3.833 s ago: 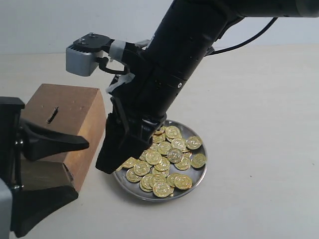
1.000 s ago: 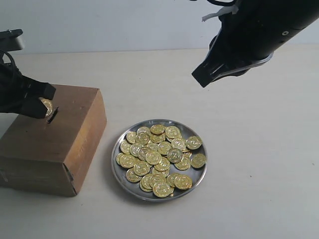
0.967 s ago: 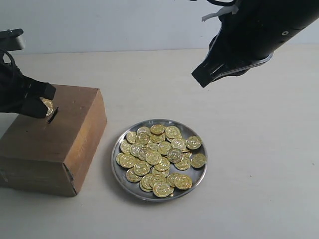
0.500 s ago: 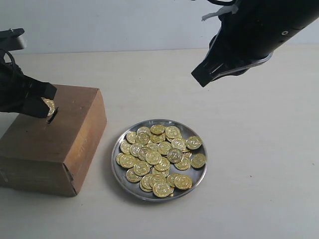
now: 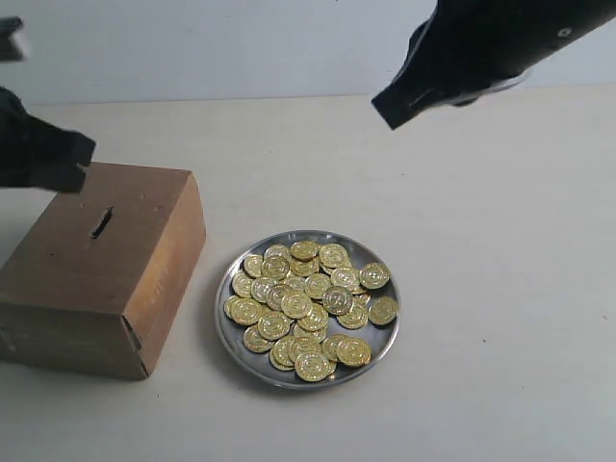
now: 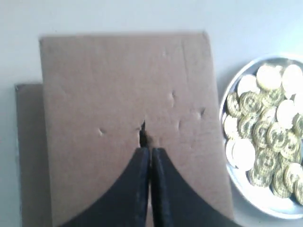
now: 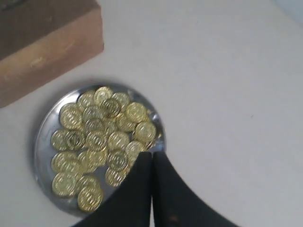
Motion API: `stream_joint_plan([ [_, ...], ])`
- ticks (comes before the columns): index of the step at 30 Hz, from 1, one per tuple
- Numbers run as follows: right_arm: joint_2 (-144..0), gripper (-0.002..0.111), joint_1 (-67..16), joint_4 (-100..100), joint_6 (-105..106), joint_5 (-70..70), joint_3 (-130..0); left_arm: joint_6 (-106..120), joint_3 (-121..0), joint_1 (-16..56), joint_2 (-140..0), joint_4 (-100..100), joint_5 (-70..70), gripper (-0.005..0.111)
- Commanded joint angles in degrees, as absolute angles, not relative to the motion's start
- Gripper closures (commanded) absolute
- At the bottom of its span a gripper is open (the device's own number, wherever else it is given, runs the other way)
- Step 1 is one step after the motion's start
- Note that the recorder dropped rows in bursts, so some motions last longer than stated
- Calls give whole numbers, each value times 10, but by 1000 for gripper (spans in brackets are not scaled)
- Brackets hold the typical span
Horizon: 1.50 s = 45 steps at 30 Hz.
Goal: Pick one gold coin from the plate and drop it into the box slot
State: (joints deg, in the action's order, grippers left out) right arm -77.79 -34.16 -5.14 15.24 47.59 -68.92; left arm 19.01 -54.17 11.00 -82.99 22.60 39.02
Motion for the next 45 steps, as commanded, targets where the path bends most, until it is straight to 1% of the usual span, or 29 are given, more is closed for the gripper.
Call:
stream_joint_plan([
  [1,-686,108,-339,-35,129,380,-669,194,-484,110,-680,269,242,107],
  [4,-602,108,-339,-46,108,294,-603,193,-393,110,-560,296,140,107],
  [7,-475,108,-340,-46,53,200,-459,190,-266,110,-414,326,41,107],
  [9,-418,108,-340,-46,43,154,-393,188,-217,110,-357,328,6,107],
  [11,-369,108,-340,-55,34,107,-338,166,-181,110,-312,333,-12,107],
  [15,-280,108,-340,-72,12,19,-231,116,-113,110,-239,337,-6,107],
  [22,-191,108,-340,-72,7,-84,-76,113,0,110,-181,339,-29,107],
  [23,-184,108,-340,-72,7,-101,-53,113,0,110,-176,336,-36,107],
  [28,-176,108,-340,-72,7,-167,0,134,0,110,-170,308,-4,107],
  [37,-176,108,-340,-72,21,-53,0,131,0,110,-170,277,44,107],
  [40,-176,108,-340,-72,8,-20,0,134,0,110,-170,263,29,107],
  [43,-176,108,-340,-70,14,-16,0,134,0,109,-170,217,-5,107],
  [45,-176,108,-340,-70,18,-18,0,135,0,108,-170,215,-4,107],
])
